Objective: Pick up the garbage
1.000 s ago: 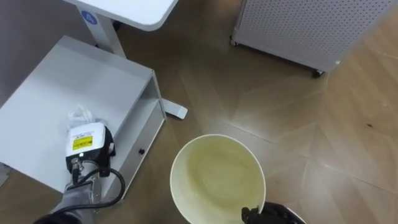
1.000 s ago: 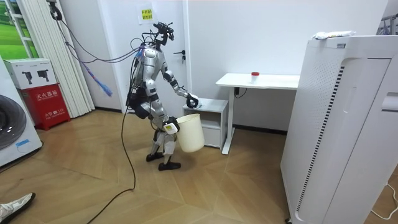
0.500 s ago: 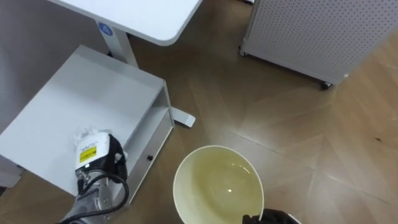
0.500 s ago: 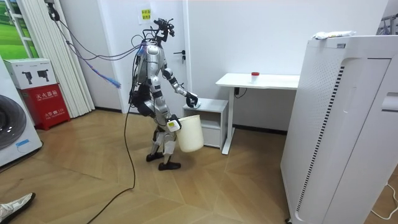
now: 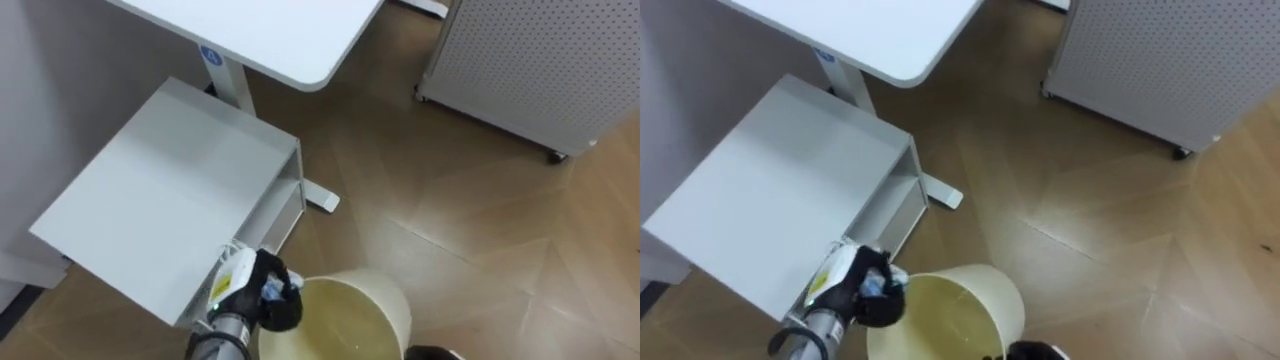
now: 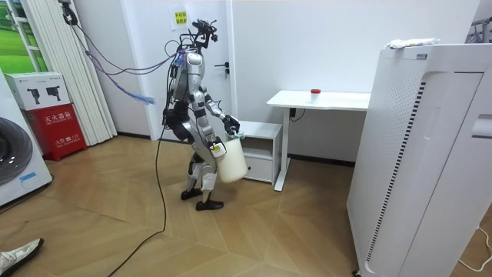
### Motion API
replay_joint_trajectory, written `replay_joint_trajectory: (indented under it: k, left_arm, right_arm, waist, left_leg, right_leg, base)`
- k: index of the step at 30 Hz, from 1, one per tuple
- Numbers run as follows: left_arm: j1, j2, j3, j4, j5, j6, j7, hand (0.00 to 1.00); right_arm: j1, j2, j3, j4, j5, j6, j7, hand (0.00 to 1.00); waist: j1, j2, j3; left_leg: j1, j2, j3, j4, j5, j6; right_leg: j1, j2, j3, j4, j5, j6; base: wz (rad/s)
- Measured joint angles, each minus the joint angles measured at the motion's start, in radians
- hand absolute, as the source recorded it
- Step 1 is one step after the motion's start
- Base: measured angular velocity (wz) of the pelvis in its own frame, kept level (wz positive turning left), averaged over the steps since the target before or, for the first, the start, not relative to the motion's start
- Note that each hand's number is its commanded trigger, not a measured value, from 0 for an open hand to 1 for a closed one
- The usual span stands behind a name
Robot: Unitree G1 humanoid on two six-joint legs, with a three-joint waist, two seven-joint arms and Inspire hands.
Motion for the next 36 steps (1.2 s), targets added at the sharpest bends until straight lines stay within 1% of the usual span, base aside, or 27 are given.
replay_joint_trajectory:
  k: [1,2,3,4,5,6,7,8,10,12,15,17,18,19,20,21,23,25,27,29,36]
  left_arm:
    - [0.020,-0.003,-0.027,-0.017,-0.028,-0.005,-0.019,1.00]
    - [0.030,-0.004,-0.046,-0.019,-0.041,-0.009,-0.027,1.00]
    - [0.048,-0.005,-0.073,-0.022,-0.055,-0.012,-0.053,1.00]
    - [0.062,-0.009,-0.094,-0.022,-0.068,-0.011,-0.087,1.00]
    - [0.069,-0.013,-0.104,-0.021,-0.069,-0.011,-0.103,1.00]
    - [0.082,-0.020,-0.120,-0.021,-0.069,-0.011,-0.137,1.00]
    - [0.096,-0.024,-0.135,-0.018,-0.070,-0.008,-0.176,1.00]
    - [0.103,-0.026,-0.145,-0.011,-0.070,-0.006,-0.195,1.00]
    - [0.131,-0.026,-0.177,0.003,-0.072,0.003,-0.270,1.00]
    - [0.153,-0.025,-0.193,0.004,-0.089,0.009,-0.318,1.00]
    - [0.178,-0.025,-0.199,0.006,-0.091,0.022,-0.389,1.00]
    - [0.177,-0.028,-0.199,0.021,-0.091,0.022,-0.428,1.00]
    - [0.178,-0.028,-0.198,0.024,-0.091,0.023,-0.448,1.00]
    - [0.177,-0.026,-0.196,0.024,-0.091,0.028,-0.468,0.64]
    - [0.177,-0.025,-0.194,0.024,-0.091,0.030,-0.477,0.09]
    - [0.177,-0.019,-0.191,0.024,-0.090,0.036,-0.495,0.00]
    - [0.178,-0.012,-0.188,0.024,-0.091,0.050,-0.520,0.00]
    - [0.177,-0.004,-0.185,0.023,-0.091,0.061,-0.544,0.00]
    - [0.176,-0.002,-0.179,0.023,-0.090,0.066,-0.548,0.00]
    - [0.177,-0.002,-0.166,0.023,-0.085,0.071,-0.548,0.00]
    - [0.181,0.017,-0.152,0.023,-0.054,0.070,-0.539,0.00]
  right_arm:
    - [0.008,0.001,0.004,0.001,0.000,0.000,0.001,1.00]
    - [0.012,0.000,0.008,0.002,0.000,-0.001,0.001,1.00]
    - [0.013,0.000,0.020,0.003,0.000,0.003,0.001,1.00]
    - [0.017,0.000,0.020,0.003,-0.001,0.006,0.001,1.00]
    - [0.019,0.000,0.020,0.003,-0.001,0.007,0.001,1.00]
    - [0.022,0.000,0.020,0.004,-0.001,0.011,0.002,1.00]
    - [0.020,0.000,0.020,0.006,0.000,0.021,0.002,1.00]
    - [0.020,0.002,0.020,0.006,0.002,0.025,0.005,1.00]
    - [0.023,0.008,0.022,0.001,0.002,0.027,0.009,1.00]
    - [0.034,0.008,0.022,-0.006,0.000,0.027,0.013,1.00]
    - [0.037,0.008,0.020,-0.009,-0.014,0.024,0.019,1.00]
    - [0.038,0.008,0.020,-0.009,-0.019,0.023,0.019,1.00]
    - [0.039,0.006,0.020,-0.009,-0.027,0.023,0.019,1.00]
    - [0.038,0.004,0.016,-0.010,-0.033,0.023,0.020,1.00]
    - [0.038,0.003,0.015,-0.011,-0.037,0.023,0.020,1.00]
    - [0.038,0.003,0.008,-0.010,-0.047,0.026,0.021,1.00]
    - [0.036,0.003,-0.002,-0.010,-0.062,0.027,0.029,1.00]
    - [0.035,0.001,-0.009,-0.009,-0.068,0.027,0.029,1.00]
    - [0.035,-0.002,-0.011,-0.004,-0.067,0.028,0.030,1.00]
    - [0.037,-0.002,-0.013,0.003,-0.068,0.030,0.030,1.00]
    - [0.038,-0.002,-0.010,0.003,-0.106,0.027,0.039,1.00]
  waist:
    - [0.000,0.000,-0.0074]
    - [0.003,-0.002,-0.0113]
    - [0.011,-0.004,-0.0142]
    - [0.018,-0.005,-0.0164]
    - [0.020,-0.006,-0.0167]
    - [0.025,-0.009,-0.0200]
    - [0.028,-0.011,-0.0197]
    - [0.030,-0.012,-0.0197]
    - [0.030,-0.016,-0.0211]
    - [0.030,-0.017,-0.0210]
    - [0.034,-0.017,-0.0213]
    - [0.038,-0.017,-0.0214]
    - [0.046,-0.017,-0.0216]
    - [0.054,-0.016,-0.0219]
    - [0.056,-0.016,-0.0221]
    - [0.059,-0.016,-0.0223]
    - [0.061,-0.013,-0.0237]
    - [0.069,-0.008,-0.0273]
    - [0.078,-0.006,-0.0288]
    - [0.084,-0.006,-0.0290]
    - [0.082,-0.006,-0.0286]
  left_leg:
    - [0.018,-0.008,0.003,-0.020,0.009,0.002]
    - [0.031,-0.010,0.009,-0.032,0.012,0.004]
    - [0.056,-0.013,0.019,-0.052,0.018,0.004]
    - [0.075,-0.019,0.019,-0.074,0.027,0.004]
    - [0.083,-0.023,0.020,-0.085,0.033,0.005]
    - [0.091,-0.026,0.022,-0.102,0.042,0.008]
    - [0.094,-0.024,0.023,-0.105,0.045,0.008]
    - [0.096,-0.023,0.023,-0.108,0.046,0.008]
    - [0.102,-0.023,0.026,-0.120,0.052,0.010]
    - [0.101,-0.021,0.030,-0.129,0.056,0.012]
    - [0.101,-0.018,0.039,-0.141,0.061,0.013]
    - [0.101,-0.018,0.040,-0.143,0.061,0.013]
    - [0.101,-0.016,0.043,-0.146,0.061,0.013]
    - [0.100,-0.016,0.045,-0.150,0.062,0.014]
    - [0.100,-0.017,0.046,-0.151,0.062,0.014]
    - [0.100,-0.017,0.048,-0.154,0.062,0.014]
    - [0.100,-0.017,0.052,-0.158,0.063,0.014]
    - [0.101,-0.020,0.052,-0.167,0.066,0.013]
    - [0.103,-0.022,0.052,-0.171,0.069,0.013]
    - [0.103,-0.023,0.053,-0.172,0.070,0.013]
    - [0.115,-0.024,0.063,-0.173,0.072,0.015]
  right_leg:
    - [0.013,-0.005,0.002,-0.009,0.002,0.003]
    - [0.021,-0.006,0.006,-0.015,0.004,0.005]
    - [0.039,-0.004,0.013,-0.030,0.010,0.007]
    - [0.056,-0.005,0.015,-0.046,0.017,0.009]
    - [0.062,-0.007,0.015,-0.053,0.020,0.010]
    - [0.068,-0.008,0.016,-0.066,0.028,0.012]
    - [0.075,-0.005,0.014,-0.078,0.037,0.012]
    - [0.079,-0.004,0.012,-0.084,0.040,0.011]
    - [0.086,0.000,0.014,-0.103,0.053,0.012]
    - [0.087,0.004,0.017,-0.119,0.063,0.013]
    - [0.087,0.012,0.025,-0.141,0.078,0.014]
    - [0.087,0.013,0.026,-0.145,0.081,0.015]
    - [0.087,0.016,0.027,-0.152,0.085,0.015]
    - [0.085,0.017,0.030,-0.154,0.086,0.016]
    - [0.084,0.016,0.030,-0.154,0.086,0.016]
    - [0.081,0.016,0.031,-0.154,0.086,0.016]
    - [0.078,0.016,0.032,-0.154,0.086,0.016]
    - [0.078,0.016,0.032,-0.153,0.086,0.016]
    - [0.077,0.014,0.032,-0.153,0.086,0.016]
    - [0.078,0.013,0.031,-0.153,0.086,0.016]
    - [0.083,0.010,0.040,-0.152,0.086,0.016]
  base:
    - [0.04]
    - [-0.06]
    - [-0.12]
    - [-0.09]
    - [0.00]
    - [0.04]
    - [0.00]
    - [-0.04]
    - [-0.06]
    - [-0.08]
    - [-0.11]
    - [-0.05]
    - [-0.06]
    - [-0.05]
    - [-0.04]
    - [-0.05]
    - [-0.05]
    - [0.00]
    - [0.00]
    - [0.00]
    - [-0.02]
